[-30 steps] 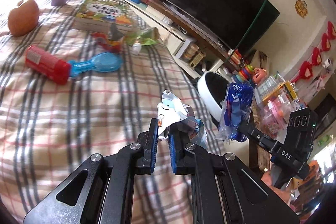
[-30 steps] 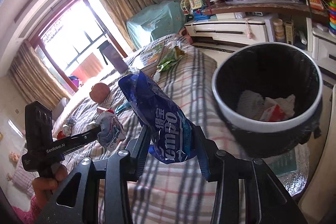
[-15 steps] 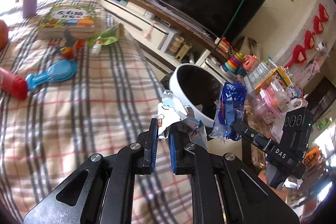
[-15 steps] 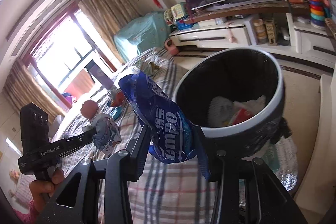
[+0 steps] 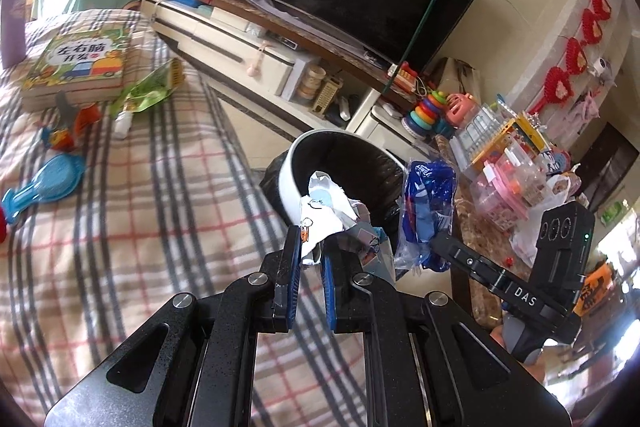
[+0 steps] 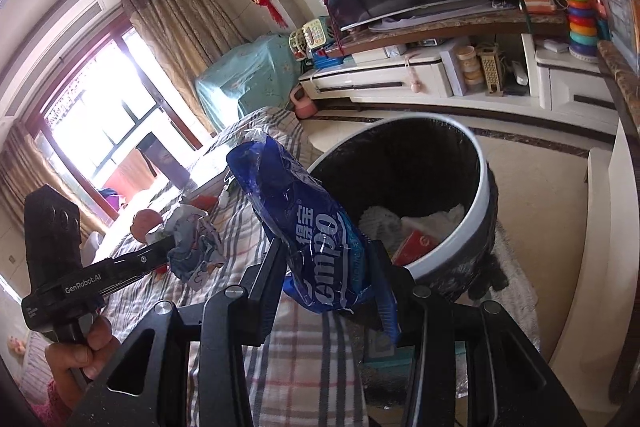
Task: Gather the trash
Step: 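Carry the foil wrapper and blue snack bag over the trash bin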
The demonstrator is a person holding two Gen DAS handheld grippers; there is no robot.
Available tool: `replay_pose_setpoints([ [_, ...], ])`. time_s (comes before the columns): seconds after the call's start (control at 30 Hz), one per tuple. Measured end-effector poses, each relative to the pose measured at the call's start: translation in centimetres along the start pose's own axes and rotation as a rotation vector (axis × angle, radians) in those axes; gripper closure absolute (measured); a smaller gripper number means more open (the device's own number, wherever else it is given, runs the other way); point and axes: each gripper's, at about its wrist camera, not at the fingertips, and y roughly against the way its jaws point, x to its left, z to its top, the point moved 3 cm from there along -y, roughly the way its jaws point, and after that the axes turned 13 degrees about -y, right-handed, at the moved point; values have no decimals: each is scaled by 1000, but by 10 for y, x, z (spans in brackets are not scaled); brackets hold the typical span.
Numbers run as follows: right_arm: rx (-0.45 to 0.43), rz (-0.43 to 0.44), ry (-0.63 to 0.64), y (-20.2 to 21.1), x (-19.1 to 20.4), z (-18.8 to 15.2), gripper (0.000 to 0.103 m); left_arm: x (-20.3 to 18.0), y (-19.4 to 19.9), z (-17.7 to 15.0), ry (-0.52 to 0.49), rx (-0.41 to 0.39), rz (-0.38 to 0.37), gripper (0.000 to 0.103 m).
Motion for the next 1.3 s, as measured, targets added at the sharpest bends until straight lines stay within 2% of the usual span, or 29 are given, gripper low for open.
replay_pose_setpoints([
  [0.43,0,-47,-8,-7,-18,21,61,-12,-27,25,-45,14,-9,94],
  [0.67,31,-66,6,-20,-23,26,61,-15,-46,30,-56,38,-8,94],
  [1.3,31,-110,16,-32,-29,43,59,-14,-80,44,-77,78,4,94],
])
